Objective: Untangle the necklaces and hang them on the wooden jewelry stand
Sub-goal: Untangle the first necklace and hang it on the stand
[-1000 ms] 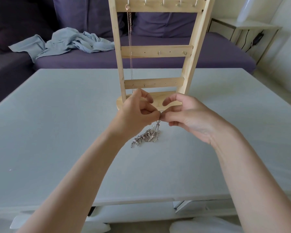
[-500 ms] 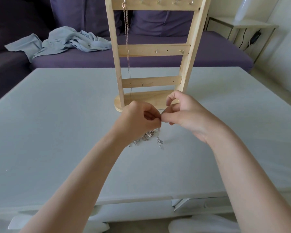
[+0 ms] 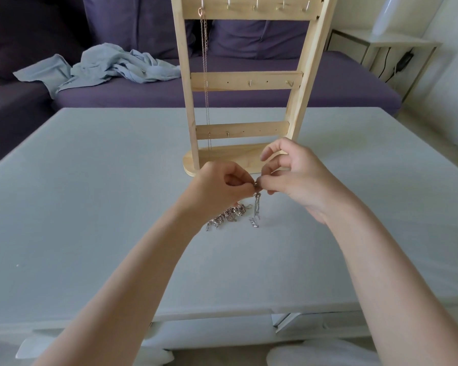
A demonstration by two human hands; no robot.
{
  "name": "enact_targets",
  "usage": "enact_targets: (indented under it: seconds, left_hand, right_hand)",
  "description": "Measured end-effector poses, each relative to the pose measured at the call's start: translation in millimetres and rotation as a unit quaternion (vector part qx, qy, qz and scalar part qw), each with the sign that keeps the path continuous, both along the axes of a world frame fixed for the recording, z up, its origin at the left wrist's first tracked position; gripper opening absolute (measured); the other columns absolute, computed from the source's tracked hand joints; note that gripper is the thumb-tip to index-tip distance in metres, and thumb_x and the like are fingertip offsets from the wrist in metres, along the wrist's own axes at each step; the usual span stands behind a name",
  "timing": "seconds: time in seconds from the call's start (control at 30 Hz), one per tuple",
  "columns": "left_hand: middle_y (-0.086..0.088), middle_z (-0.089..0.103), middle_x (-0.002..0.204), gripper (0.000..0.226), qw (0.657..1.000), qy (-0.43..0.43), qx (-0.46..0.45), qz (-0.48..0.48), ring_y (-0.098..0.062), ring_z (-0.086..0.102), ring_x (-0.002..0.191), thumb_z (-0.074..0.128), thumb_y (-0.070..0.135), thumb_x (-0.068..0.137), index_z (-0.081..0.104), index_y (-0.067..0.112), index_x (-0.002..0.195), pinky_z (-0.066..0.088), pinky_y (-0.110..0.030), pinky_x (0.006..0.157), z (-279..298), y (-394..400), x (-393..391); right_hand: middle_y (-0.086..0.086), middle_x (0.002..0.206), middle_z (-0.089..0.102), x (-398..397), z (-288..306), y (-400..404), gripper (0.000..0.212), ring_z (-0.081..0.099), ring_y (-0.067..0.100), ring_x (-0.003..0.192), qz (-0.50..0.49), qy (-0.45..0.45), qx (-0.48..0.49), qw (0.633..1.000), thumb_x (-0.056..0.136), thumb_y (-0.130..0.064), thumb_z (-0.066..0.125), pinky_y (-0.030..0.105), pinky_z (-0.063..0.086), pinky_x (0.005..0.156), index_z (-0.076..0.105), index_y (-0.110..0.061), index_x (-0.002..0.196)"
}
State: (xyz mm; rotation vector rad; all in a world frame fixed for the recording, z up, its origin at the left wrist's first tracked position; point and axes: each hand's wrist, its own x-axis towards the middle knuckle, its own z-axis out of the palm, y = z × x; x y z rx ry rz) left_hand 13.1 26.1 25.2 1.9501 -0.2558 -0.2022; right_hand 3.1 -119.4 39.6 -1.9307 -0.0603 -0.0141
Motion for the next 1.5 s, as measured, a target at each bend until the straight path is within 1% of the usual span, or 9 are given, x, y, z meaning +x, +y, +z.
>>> enact_targets:
  seconds: [0.1,0.23,0.43,0.5,0.6,0.8,0.9,1.17,1.5]
  left_hand:
    - [0.008,0.063,0.061,0.016,0.999,0.035,-0.016,0.021,-0.004,0.054,0.057,0.061,0.007,0.085,0.062,0.015,0.071,0.052,-0.018,0.061,-0.3,1.4,1.4]
    - [0.001,0.061,0.07,0.018,0.992,0.083,-0.079,0.042,-0.002,0.053,0.056,0.054,0.007,0.09,0.06,0.011,0.073,0.049,-0.013,0.056,0.5,-1.5,-0.1]
    - [-0.002,0.052,0.062,0.021,0.931,0.201,-0.301,0.033,-0.007,0.042,0.051,0.053,0.007,0.093,0.058,0.008,0.072,0.04,-0.014,0.047,3.2,-5.0,0.5]
    - [0.001,0.055,0.063,0.017,0.95,0.184,-0.25,0.01,-0.007,0.044,0.054,0.055,0.008,0.092,0.059,0.012,0.076,0.043,-0.015,0.052,2.0,-3.1,0.8]
    - [0.007,0.06,0.06,0.012,0.995,0.077,-0.058,0.021,-0.006,0.048,0.058,0.06,0.009,0.088,0.061,0.017,0.08,0.045,-0.016,0.06,0.9,-2.9,1.1]
    - [0.0,0.065,0.067,0.016,0.999,-0.01,0.036,0.02,-0.006,0.051,0.058,0.063,0.01,0.083,0.066,0.021,0.071,0.042,-0.02,0.059,-0.7,-2.8,-0.5]
    - [0.004,0.06,0.063,0.017,1.0,0.0,0.019,0.022,-0.002,0.044,0.048,0.065,0.012,0.083,0.065,0.022,0.069,0.039,-0.016,0.054,-0.3,-3.3,-1.2]
    - [0.003,0.049,0.07,0.02,0.982,0.11,-0.156,0.017,-0.006,0.043,0.057,0.058,0.017,0.09,0.062,0.017,0.07,0.043,-0.019,0.059,1.4,-3.7,-2.8]
    - [0.012,0.05,0.043,0.014,0.998,0.014,-0.063,0.016,-0.005,0.042,0.043,0.051,0.011,0.093,0.053,0.016,0.081,0.04,-0.016,0.049,-3.7,-8.2,-0.2]
  right_hand:
    - [-0.001,0.071,0.056,-0.2,1.2,-2.6,0.036,0.052,0.012,0.056,0.012,0.01,-0.006,1.0,0.073,0.006,0.07,0.023,0.043,0.065,0.053,-0.022,0.088]
    - [-0.002,0.078,0.055,-0.5,2.0,-1.7,0.035,0.052,0.014,0.062,0.027,0.013,-0.024,0.999,0.074,0.004,0.069,0.024,0.042,0.067,0.053,-0.023,0.088]
    - [-0.001,0.076,0.058,1.5,2.1,-0.1,0.031,0.051,0.012,0.06,0.023,0.017,0.003,1.0,0.074,0.009,0.062,0.019,0.041,0.059,0.053,-0.019,0.086]
    - [-0.001,0.074,0.063,2.0,1.5,-2.4,0.03,0.052,0.012,0.063,0.02,0.024,0.013,0.999,0.075,0.01,0.06,0.018,0.041,0.058,0.054,-0.018,0.086]
    - [0.003,0.074,0.068,1.5,0.8,-5.6,0.028,0.054,0.013,0.067,0.016,0.04,0.038,0.998,0.077,0.01,0.061,0.019,0.041,0.06,0.055,-0.015,0.088]
    - [0.007,0.073,0.066,0.5,-1.3,-6.2,0.026,0.052,0.015,0.066,-0.008,0.054,0.037,0.998,0.076,0.008,0.063,0.021,0.041,0.061,0.053,-0.014,0.086]
    - [0.005,0.067,0.061,0.8,-0.3,-5.6,0.025,0.048,0.015,0.061,-0.02,0.057,0.028,0.998,0.077,0.005,0.062,0.023,0.04,0.062,0.052,-0.015,0.087]
    - [0.001,0.06,0.055,-0.7,1.0,-0.7,0.024,0.045,0.015,0.057,0.032,0.071,0.059,0.995,0.078,0.009,0.058,0.024,0.04,0.06,0.052,-0.013,0.087]
    - [0.005,0.068,0.057,2.6,-3.8,-5.4,0.013,0.049,0.009,0.06,-0.005,0.08,0.009,0.997,0.079,0.003,0.059,0.021,0.042,0.061,0.069,0.008,0.087]
